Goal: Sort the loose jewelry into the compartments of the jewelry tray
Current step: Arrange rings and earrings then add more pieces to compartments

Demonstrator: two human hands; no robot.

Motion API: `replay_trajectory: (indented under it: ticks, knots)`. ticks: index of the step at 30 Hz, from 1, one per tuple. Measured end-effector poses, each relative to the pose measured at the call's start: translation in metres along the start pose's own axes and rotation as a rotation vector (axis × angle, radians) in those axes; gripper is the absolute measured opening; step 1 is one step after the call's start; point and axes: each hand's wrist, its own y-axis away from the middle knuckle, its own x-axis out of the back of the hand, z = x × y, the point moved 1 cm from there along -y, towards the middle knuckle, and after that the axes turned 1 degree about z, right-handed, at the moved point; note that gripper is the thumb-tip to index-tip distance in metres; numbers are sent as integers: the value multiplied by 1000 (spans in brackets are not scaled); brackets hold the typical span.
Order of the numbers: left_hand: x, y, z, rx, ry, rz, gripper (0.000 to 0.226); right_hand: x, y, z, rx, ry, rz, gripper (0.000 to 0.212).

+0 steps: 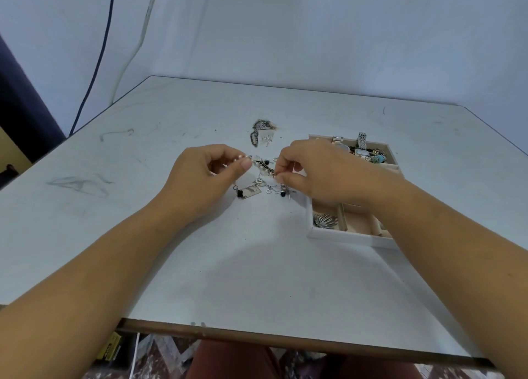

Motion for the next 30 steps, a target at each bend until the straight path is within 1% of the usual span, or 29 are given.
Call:
replay_trajectory:
  ticks: [5, 7, 12, 16, 20, 26, 30]
  knots:
    - [0, 2, 5, 71, 140, 14, 10, 1, -2, 4, -49, 79, -39, 21]
    - [0, 4, 8, 79, 180, 36, 12, 1, -2, 3, -50, 105, -39, 21]
    - [0, 6, 12, 59, 157, 45, 13, -3, -4, -2, -40, 196, -1, 14]
    - [1, 5, 8, 69, 110, 5, 12, -8, -7, -1, -42, 205, 27, 12]
    - [1, 5, 6, 65, 88, -32, 13, -9, -6, 2, -35, 121, 23, 10]
    - [-1, 8, 10, 43, 85, -47, 15, 10, 5, 11, -37, -125, 69, 8]
    - [-5, 12, 17, 13, 120, -38, 13, 23, 18, 21, -23, -123, 145, 6]
